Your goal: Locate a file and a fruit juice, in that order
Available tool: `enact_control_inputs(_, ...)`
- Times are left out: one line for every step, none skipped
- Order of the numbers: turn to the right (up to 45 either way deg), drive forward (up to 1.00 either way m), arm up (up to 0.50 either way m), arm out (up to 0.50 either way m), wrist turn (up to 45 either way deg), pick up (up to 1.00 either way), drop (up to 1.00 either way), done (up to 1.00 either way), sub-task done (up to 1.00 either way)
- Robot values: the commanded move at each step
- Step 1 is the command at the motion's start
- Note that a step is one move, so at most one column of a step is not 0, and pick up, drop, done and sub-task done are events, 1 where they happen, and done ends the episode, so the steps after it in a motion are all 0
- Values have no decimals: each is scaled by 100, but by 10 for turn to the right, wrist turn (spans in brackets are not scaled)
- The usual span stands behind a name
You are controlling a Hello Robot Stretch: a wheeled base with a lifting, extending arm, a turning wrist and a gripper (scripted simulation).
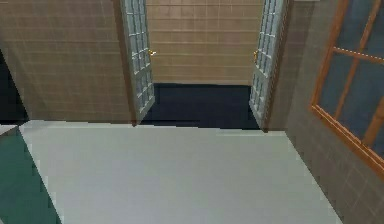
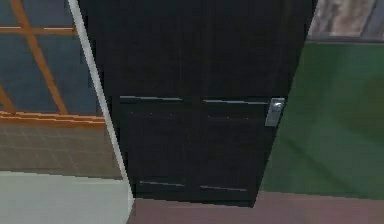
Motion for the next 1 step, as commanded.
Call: enact_control_inputs(-60, 0, 0, 0, 0, 0, 0, 0, 0)
